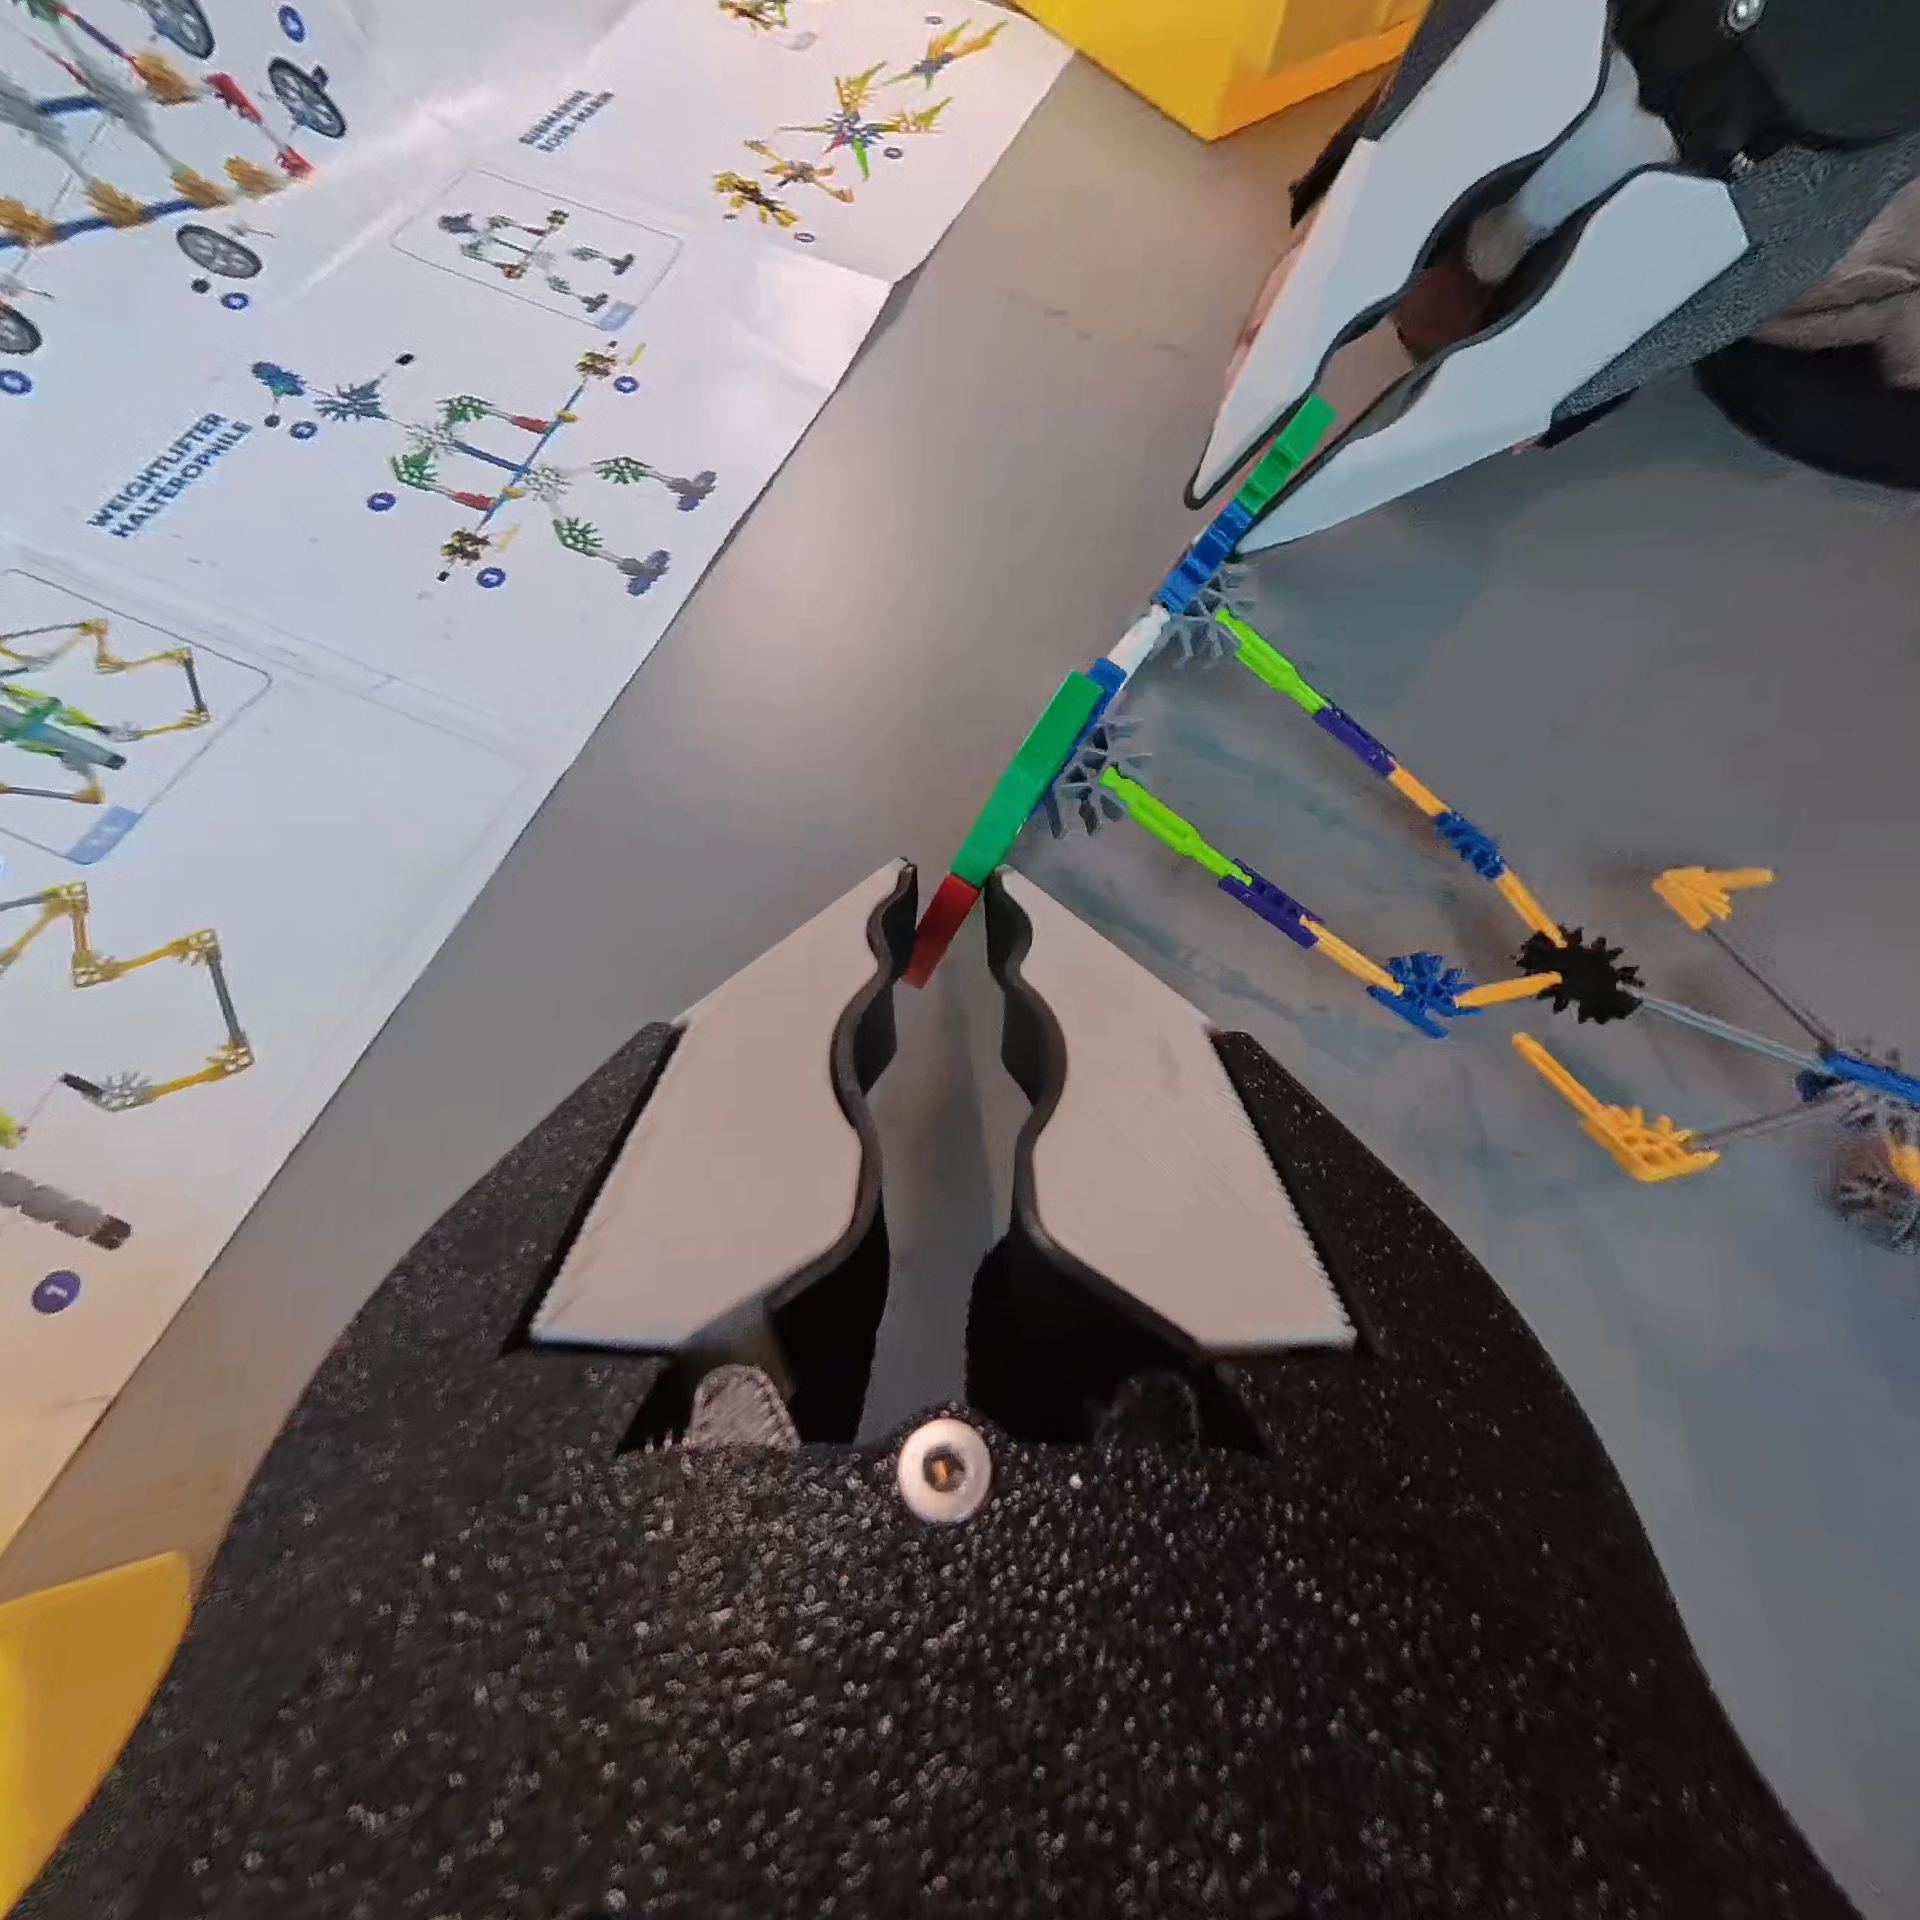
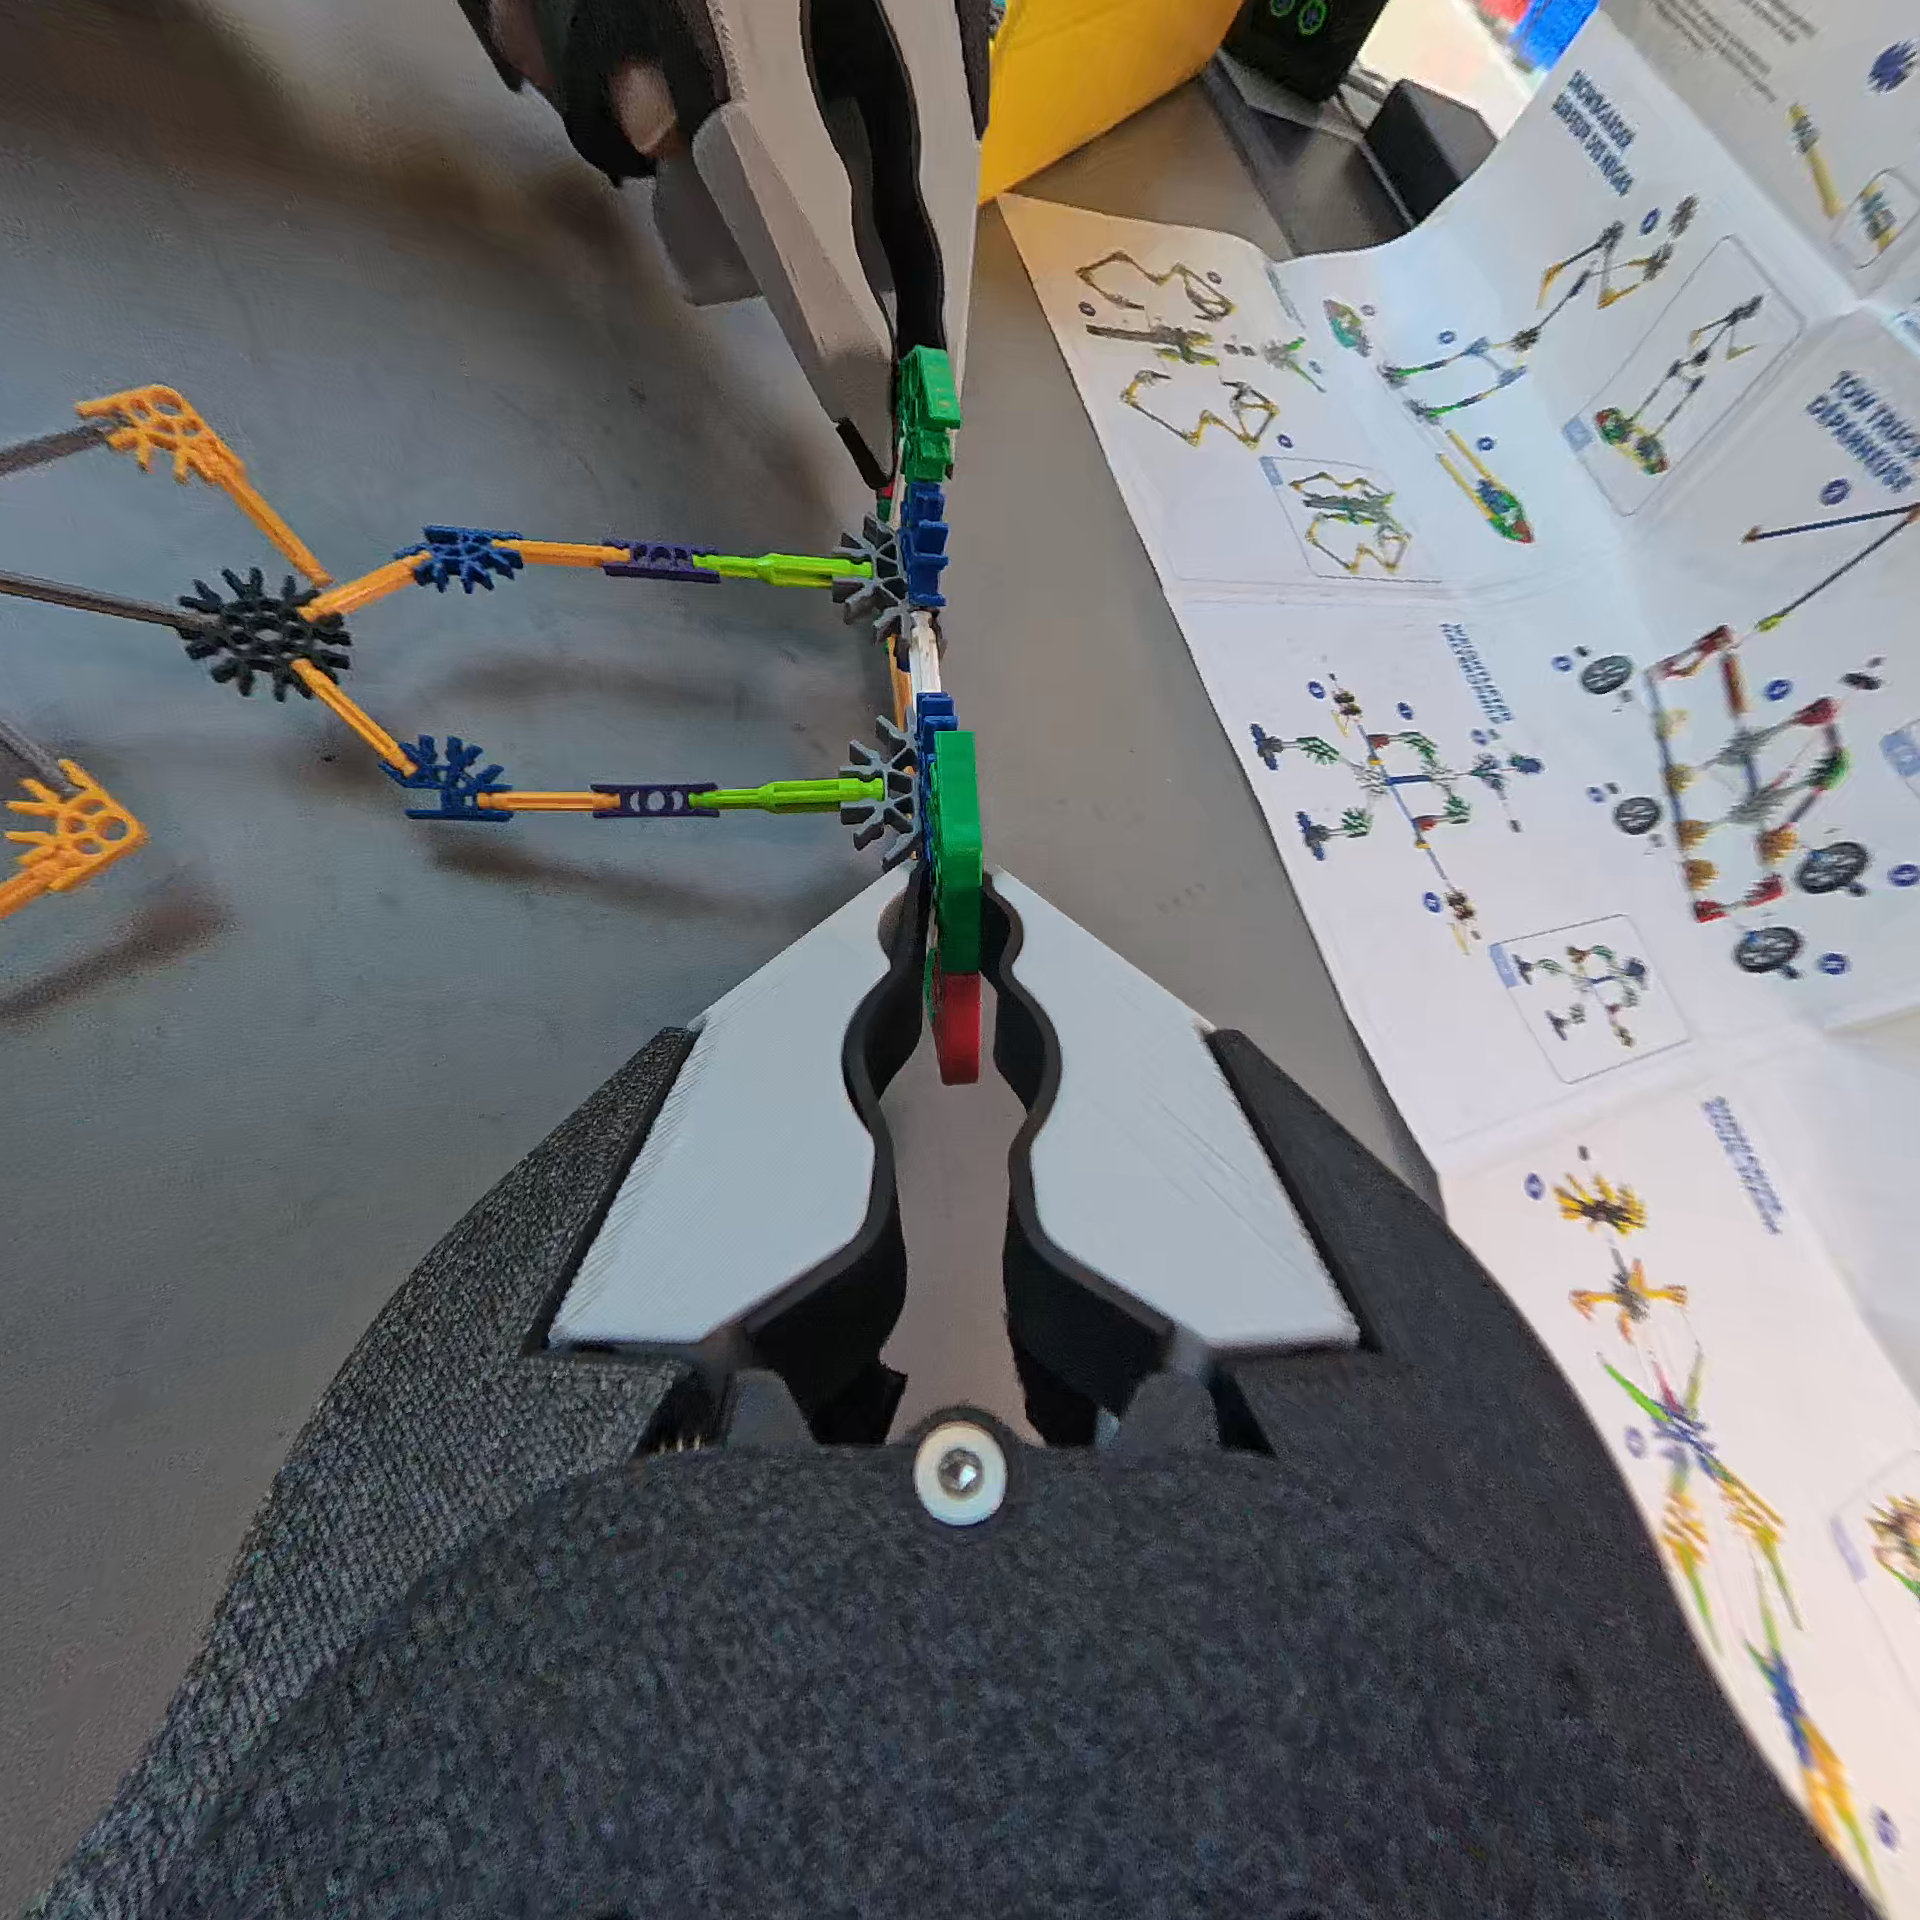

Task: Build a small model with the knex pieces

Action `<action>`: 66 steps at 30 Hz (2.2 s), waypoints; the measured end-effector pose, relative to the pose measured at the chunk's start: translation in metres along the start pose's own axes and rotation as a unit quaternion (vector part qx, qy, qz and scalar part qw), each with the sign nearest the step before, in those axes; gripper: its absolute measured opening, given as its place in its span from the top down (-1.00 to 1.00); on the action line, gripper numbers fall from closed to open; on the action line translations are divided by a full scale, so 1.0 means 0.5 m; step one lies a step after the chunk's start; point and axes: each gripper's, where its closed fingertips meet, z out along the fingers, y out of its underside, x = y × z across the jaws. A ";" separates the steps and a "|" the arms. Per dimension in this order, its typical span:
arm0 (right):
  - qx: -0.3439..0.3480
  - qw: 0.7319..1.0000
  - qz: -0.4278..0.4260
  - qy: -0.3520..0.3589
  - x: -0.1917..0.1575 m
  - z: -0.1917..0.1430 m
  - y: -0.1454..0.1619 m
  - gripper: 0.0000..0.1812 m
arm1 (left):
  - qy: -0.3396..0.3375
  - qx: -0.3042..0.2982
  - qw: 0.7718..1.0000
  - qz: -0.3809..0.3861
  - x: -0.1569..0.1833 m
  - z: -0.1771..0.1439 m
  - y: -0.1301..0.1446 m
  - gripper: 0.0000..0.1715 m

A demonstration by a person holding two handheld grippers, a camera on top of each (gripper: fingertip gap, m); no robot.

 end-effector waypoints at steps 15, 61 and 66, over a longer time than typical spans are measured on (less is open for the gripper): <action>0.000 0.956 0.275 -0.104 0.005 -0.043 0.028 0.74 | 0.182 -0.044 0.950 -0.249 0.091 0.006 0.035 0.89; -0.110 0.979 -0.137 -0.099 -0.112 0.054 -0.017 0.86 | 0.036 -0.052 0.987 0.147 0.147 0.033 0.040 0.78; -0.111 0.971 -0.142 -0.155 -0.089 0.042 -0.033 0.96 | 0.006 -0.005 0.988 0.152 0.134 0.035 0.013 0.74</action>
